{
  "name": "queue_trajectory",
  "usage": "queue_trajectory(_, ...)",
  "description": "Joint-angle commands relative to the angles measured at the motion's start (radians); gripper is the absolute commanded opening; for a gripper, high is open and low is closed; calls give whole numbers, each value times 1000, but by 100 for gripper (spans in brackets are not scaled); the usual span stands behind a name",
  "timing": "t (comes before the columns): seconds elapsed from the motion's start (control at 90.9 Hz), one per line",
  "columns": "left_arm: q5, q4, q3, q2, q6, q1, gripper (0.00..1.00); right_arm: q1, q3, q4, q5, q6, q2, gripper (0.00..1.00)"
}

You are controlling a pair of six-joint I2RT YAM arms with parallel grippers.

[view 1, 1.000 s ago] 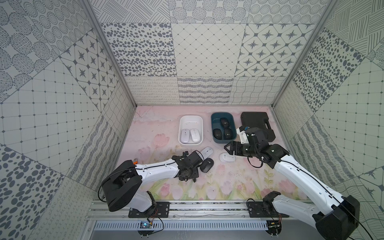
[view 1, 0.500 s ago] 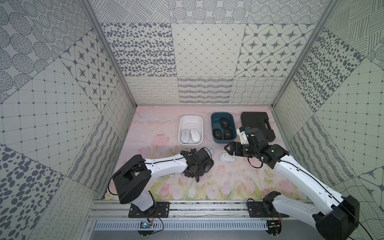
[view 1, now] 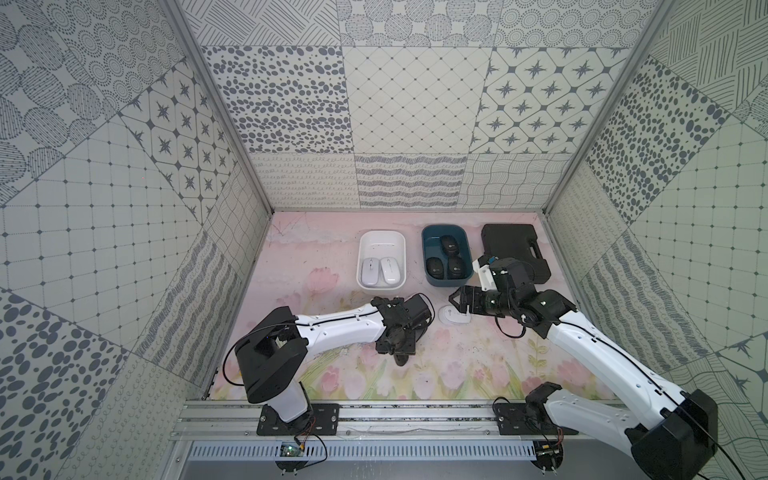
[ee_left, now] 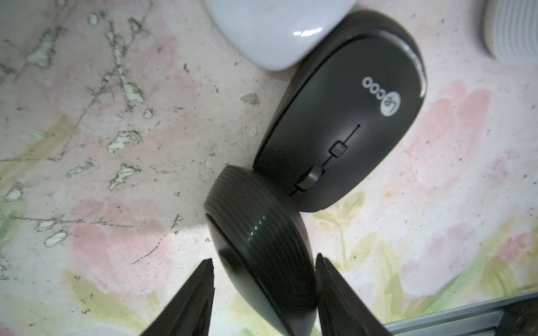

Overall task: Place the mice by color into the storage box
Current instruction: Pick up the mouse from the center of the board.

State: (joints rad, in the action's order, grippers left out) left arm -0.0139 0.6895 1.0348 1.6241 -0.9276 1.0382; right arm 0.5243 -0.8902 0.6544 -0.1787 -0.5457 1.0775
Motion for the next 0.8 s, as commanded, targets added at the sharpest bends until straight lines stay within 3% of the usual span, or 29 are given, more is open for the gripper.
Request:
queue_trajectory(0.0,14,56,31,25,22,15,61,3,13,-23,10,14,-3,85)
queue_trajectory(0.55,-35,115,57,-29,49,10,89,3,39,-7,-8,13,-19,86)
queue_trajectory(0.66,-49,143,77,-42,168,-6,92,3,46,-7,-10,15,-31,86)
queue_trajectory(0.793,-98,159,147,-15,431,-24,92,3,61,-8,-8,17,-35,87)
